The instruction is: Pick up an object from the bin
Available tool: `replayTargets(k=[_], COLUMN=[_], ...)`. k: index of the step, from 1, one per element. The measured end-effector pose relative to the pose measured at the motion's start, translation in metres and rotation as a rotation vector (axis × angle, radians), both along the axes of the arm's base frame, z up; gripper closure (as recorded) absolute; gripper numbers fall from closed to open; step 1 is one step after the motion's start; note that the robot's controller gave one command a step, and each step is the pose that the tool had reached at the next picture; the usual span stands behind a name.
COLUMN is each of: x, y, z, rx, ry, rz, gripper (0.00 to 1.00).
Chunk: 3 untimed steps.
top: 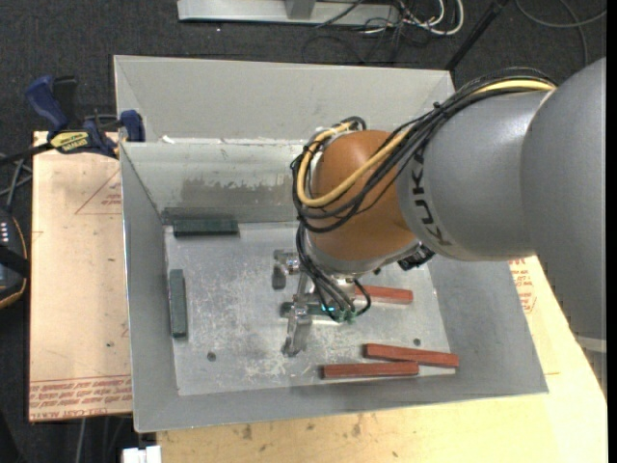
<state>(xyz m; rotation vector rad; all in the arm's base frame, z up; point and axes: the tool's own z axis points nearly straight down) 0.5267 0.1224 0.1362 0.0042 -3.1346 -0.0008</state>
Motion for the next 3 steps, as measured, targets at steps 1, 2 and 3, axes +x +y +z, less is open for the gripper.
replayTargets(k=[1, 2, 3], x=[0.002, -0.004, -0.003], y=[-0.001, -0.045, -0.064], z=[0.004, -0.049, -0.035], rx=[0.001, 0.001, -0.001], ry=[-0.007, -0.01, -0.001], rz=[-0.003, -0.087, -0.101], gripper=[0.0, 0.0, 0.0])
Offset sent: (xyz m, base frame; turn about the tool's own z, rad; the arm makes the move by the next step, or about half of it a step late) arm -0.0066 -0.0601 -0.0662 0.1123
